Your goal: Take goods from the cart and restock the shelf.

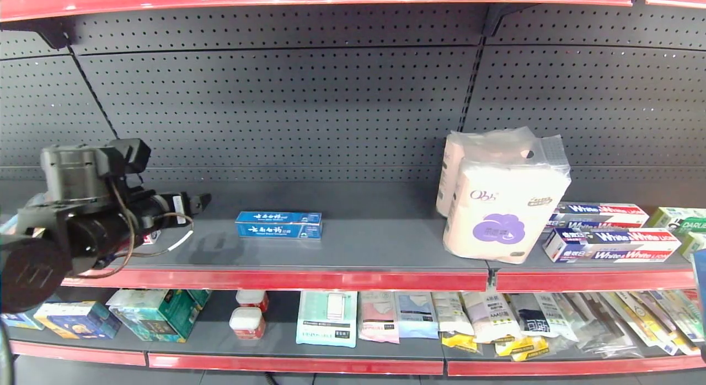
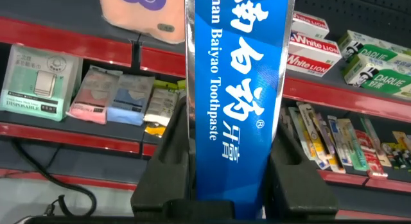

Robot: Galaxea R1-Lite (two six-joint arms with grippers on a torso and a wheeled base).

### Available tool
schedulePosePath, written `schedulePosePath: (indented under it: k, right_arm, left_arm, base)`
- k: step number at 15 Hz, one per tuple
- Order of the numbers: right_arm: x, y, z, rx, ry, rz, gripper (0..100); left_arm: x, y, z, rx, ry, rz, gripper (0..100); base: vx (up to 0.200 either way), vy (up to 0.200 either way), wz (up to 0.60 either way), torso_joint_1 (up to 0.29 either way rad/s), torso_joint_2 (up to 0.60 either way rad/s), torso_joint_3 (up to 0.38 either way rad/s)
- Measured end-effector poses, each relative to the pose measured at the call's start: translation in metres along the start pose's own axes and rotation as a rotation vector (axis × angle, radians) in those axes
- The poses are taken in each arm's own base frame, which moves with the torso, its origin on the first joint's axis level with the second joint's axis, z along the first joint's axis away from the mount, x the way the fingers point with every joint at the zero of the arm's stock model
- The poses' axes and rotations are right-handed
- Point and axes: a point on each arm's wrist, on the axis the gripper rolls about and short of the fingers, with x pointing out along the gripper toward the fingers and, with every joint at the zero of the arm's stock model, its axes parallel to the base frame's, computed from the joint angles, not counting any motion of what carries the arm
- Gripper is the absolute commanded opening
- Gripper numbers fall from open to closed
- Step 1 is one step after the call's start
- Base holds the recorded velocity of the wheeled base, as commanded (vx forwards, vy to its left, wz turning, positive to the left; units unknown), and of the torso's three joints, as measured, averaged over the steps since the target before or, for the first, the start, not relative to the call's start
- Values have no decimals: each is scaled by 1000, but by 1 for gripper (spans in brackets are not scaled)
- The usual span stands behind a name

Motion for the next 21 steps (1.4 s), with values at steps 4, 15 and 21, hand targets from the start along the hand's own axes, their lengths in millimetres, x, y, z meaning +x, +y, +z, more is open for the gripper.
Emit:
schedulePosePath:
  k: [4, 15, 21]
  right_arm:
    - [1, 2, -5, -21, 17, 8, 0]
    - [-2, 5, -18, -25, 22, 11, 0]
    - [-5, 8, -28, -26, 10, 8, 0]
  left_arm:
    - [41, -39, 19, -45, 50, -86, 100]
    - [92, -85, -2, 16, 230, -187, 100]
    - [111, -106, -10, 40, 250, -218, 100]
  base:
    - [0, 0, 0, 0, 0, 0]
    - [0, 0, 0, 0, 0, 0]
    - [0, 0, 0, 0, 0, 0]
